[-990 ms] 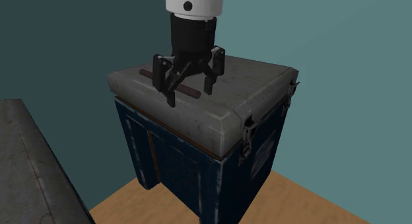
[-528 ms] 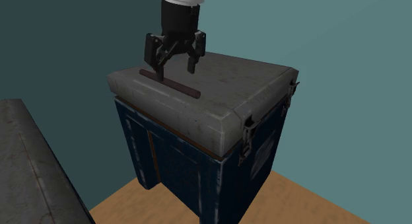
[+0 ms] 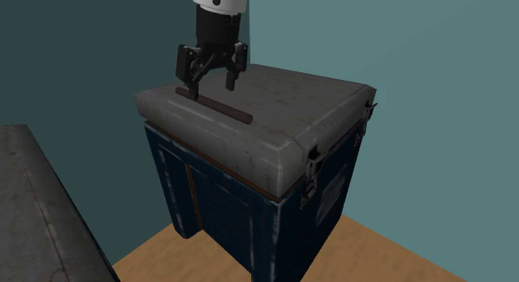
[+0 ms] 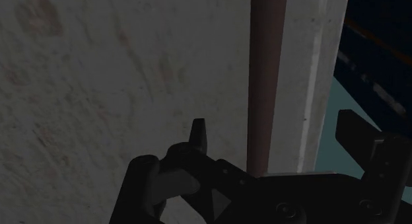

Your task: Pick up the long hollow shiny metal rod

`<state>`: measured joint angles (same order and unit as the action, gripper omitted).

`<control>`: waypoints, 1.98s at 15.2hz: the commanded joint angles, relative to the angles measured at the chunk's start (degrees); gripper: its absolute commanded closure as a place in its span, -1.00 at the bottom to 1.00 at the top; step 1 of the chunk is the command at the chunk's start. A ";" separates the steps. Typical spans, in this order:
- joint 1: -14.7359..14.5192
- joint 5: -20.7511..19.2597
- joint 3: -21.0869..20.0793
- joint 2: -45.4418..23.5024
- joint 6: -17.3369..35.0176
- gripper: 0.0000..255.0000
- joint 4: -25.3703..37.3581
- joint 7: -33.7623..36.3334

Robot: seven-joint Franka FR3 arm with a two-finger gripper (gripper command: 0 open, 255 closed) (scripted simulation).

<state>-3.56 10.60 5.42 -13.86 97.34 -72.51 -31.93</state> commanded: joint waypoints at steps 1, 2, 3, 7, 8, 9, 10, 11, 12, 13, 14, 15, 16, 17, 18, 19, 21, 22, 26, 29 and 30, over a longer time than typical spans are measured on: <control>-0.09 0.00 -0.02 0.49 1.86 -1.00 -2.33 -0.29; -0.16 -0.02 -0.03 0.93 3.26 -1.00 -4.19 -0.47; -0.16 -0.02 -0.03 0.93 3.26 -1.00 -4.19 -0.47; -0.15 -0.01 -0.02 1.04 3.38 1.00 -4.40 -0.52; -0.15 -0.02 -0.02 1.03 3.36 1.00 -4.38 -0.51; -0.15 -0.02 -0.02 1.02 3.36 1.00 -4.37 -0.51; -0.15 -0.01 -0.02 1.03 3.36 1.00 -4.38 -0.52; -0.15 -0.02 -0.02 1.03 3.36 1.00 -4.38 -0.51; -0.15 -0.02 -0.02 1.03 3.37 1.00 -4.39 -0.51; -0.15 -0.02 -0.02 1.03 3.37 1.00 -4.39 -0.51; -0.16 -0.02 -0.03 0.94 3.26 1.00 -4.19 -0.47; -0.12 -0.01 -0.02 0.67 2.38 1.00 -3.04 -0.35; -0.07 0.00 -0.01 0.36 1.48 1.00 -1.82 -0.24; -0.01 0.02 0.00 0.04 0.56 1.00 -0.57 -0.12; 0.05 0.04 0.00 -0.31 -0.37 1.00 0.72 0.00; 0.11 0.07 0.01 -0.69 -1.33 1.00 2.05 0.13; 0.25 0.14 0.02 -1.54 -3.29 1.00 4.89 0.38; 0.32 0.19 0.03 -2.02 -4.31 1.00 6.40 0.50; 0.72 0.45 0.03 -4.42 -8.72 1.00 13.23 1.07; 1.15 0.77 -0.01 -6.94 -12.57 1.00 19.63 1.57; 1.18 0.78 -0.02 -7.10 -12.79 1.00 20.00 1.60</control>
<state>-2.52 11.29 5.41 -20.24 85.56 -54.21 -30.43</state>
